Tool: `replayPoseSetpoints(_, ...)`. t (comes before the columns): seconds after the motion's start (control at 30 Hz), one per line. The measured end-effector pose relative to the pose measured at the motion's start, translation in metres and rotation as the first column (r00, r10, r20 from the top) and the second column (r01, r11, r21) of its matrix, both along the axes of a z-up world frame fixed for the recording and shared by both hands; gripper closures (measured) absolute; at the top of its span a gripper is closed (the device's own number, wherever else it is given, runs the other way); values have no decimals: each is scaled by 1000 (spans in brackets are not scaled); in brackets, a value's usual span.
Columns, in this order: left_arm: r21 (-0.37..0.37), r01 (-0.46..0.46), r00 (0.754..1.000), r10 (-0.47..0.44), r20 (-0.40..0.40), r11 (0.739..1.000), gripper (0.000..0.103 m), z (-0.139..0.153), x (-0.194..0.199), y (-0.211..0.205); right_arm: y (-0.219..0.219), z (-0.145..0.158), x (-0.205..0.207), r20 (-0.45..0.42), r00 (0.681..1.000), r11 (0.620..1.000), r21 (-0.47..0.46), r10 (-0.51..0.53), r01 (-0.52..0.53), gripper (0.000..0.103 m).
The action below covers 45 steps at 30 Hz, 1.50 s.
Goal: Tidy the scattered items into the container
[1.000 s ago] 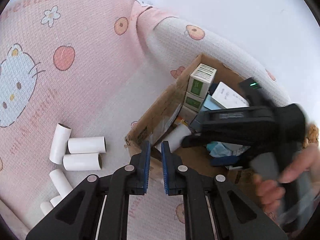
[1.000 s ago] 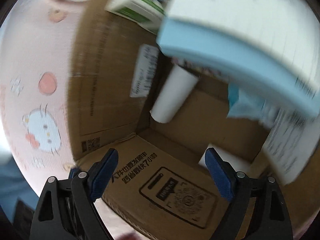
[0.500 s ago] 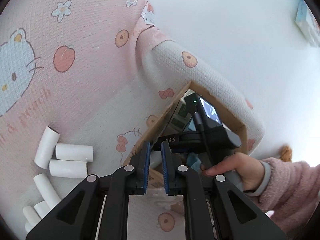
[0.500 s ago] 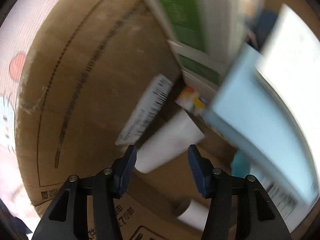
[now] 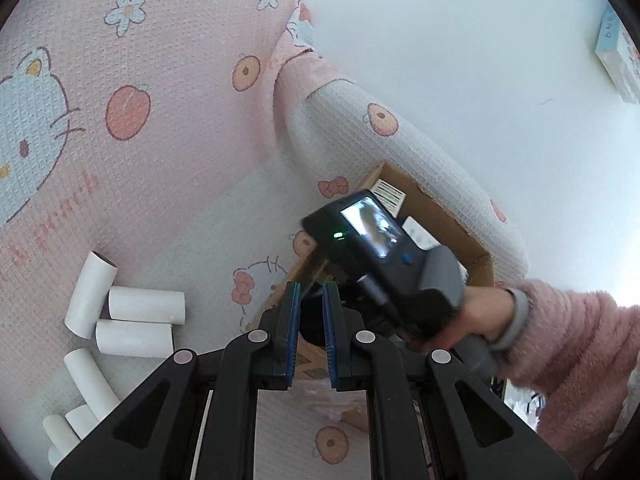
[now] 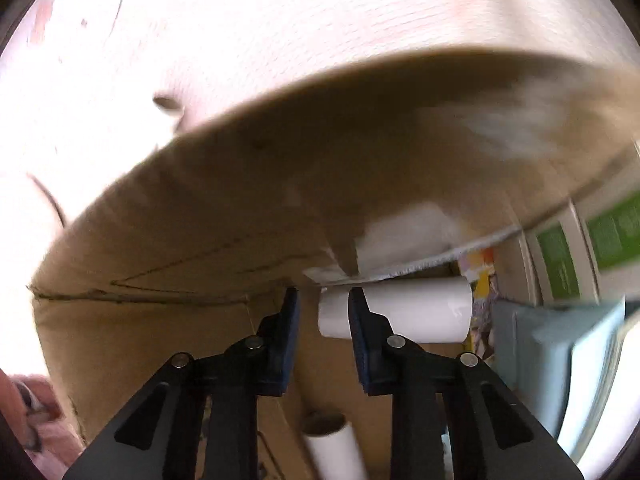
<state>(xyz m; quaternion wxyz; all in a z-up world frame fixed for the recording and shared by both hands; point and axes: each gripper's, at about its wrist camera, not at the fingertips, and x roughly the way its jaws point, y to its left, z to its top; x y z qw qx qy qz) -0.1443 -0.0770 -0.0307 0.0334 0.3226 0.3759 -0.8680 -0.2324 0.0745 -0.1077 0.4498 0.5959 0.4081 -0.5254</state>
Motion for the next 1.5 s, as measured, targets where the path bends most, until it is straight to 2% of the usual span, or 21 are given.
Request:
replayPoseSetpoints(0.13,3,7,1000,-7,2,1000,91,2,-4,1,-7,-11,8,-85,986,989,50,142,-138,81)
replayPoseSetpoints(0.37,-14,20,1000,-20,7,1000,91,12,-10,6,3,-21,-2,-135,973,976,133,189,-172,81)
replayPoseSetpoints(0.43,-25,24,1000,-24,2,999,91,14,-10,7,10,-22,-13,-86,987,975,188,135,-117,81)
replayPoseSetpoints(0.47,-28,19,1000,-19,1,999,91,15,-10,7,12,-19,-16,-48,993,979,178,110,-99,81)
replayPoseSetpoints(0.57,-15,3,1000,-3,-13,1000,91,17,-11,4,10,2,-25,30,999,998,54,28,-30,81)
replayPoseSetpoints(0.6,-4,-3,1000,3,-22,1000,91,17,-10,2,9,6,-37,96,990,994,21,-105,104,81)
replayPoseSetpoints(0.63,8,-10,999,10,-33,1000,91,16,-10,0,12,8,-46,119,968,975,8,-220,221,81)
replayPoseSetpoints(0.7,31,-10,999,11,-45,999,91,14,-9,-3,17,8,-52,154,925,936,-8,-346,351,84)
replayPoseSetpoints(0.73,40,-11,999,13,-46,999,91,13,-9,-5,16,6,-49,164,926,938,-11,-340,346,84)
replayPoseSetpoints(0.8,51,-20,999,22,-43,999,91,11,-8,-7,10,-5,-36,125,960,967,-10,-251,254,84)
replayPoseSetpoints(0.83,53,-22,999,24,-44,998,91,9,-7,-8,9,-12,-34,115,961,968,5,-250,251,84)
replayPoseSetpoints(0.87,57,-24,999,27,-45,998,91,8,-6,-9,11,-19,-36,135,951,960,17,-278,278,85)
replayPoseSetpoints(0.93,64,-30,998,33,-45,998,91,6,-4,-10,18,-34,-43,226,894,921,39,-386,388,85)
replayPoseSetpoints(0.97,65,-26,998,29,-47,998,91,5,-3,-11,25,-38,-48,244,855,886,37,-457,463,85)
replayPoseSetpoints(1.0,64,-23,998,26,-49,998,91,5,-3,-11,34,-44,-54,278,797,833,20,-536,553,85)
replayPoseSetpoints(1.13,67,-24,999,27,-43,997,91,3,-5,-14,44,-73,-58,357,704,772,90,-615,629,85)
replayPoseSetpoints(1.27,86,-18,999,22,-42,996,91,1,-6,-15,38,-80,-58,317,724,783,113,-612,612,86)
replayPoseSetpoints(1.37,95,-11,999,15,-39,995,91,0,-5,-12,32,-85,-58,264,733,777,157,-627,609,91)
replayPoseSetpoints(1.4,97,-7,999,11,-38,995,91,-1,-5,-11,29,-86,-54,223,762,794,181,-608,580,91)
replayPoseSetpoints(1.47,97,-2,1000,5,-30,995,91,-2,-5,-9,22,-82,-42,106,852,847,226,-512,481,91)
replayPoseSetpoints(1.5,98,1,1000,2,-28,995,91,-2,-5,-9,24,-82,-39,40,881,857,254,-472,448,91)
